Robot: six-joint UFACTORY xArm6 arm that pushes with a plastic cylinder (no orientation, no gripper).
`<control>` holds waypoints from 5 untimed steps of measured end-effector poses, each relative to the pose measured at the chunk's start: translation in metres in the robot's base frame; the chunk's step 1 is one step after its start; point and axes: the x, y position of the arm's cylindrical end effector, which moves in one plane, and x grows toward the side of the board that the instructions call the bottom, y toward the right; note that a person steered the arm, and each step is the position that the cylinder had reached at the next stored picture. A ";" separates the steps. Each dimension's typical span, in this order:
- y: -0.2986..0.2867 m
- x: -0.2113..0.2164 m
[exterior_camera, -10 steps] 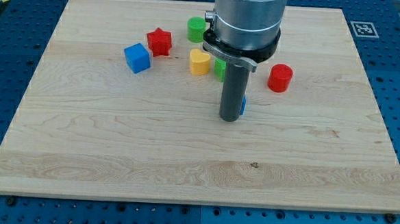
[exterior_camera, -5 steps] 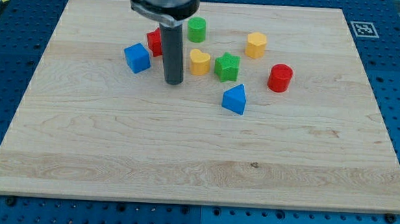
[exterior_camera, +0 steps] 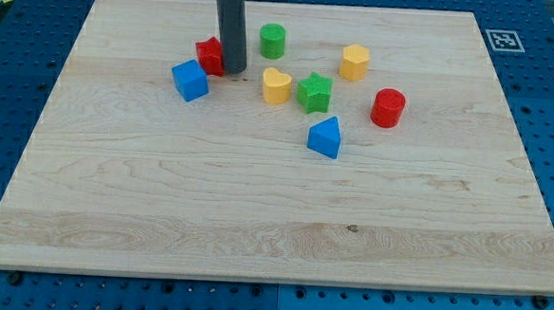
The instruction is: Move the red star above the blue cube
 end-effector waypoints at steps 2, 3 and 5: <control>0.010 -0.017; 0.055 -0.017; 0.074 -0.002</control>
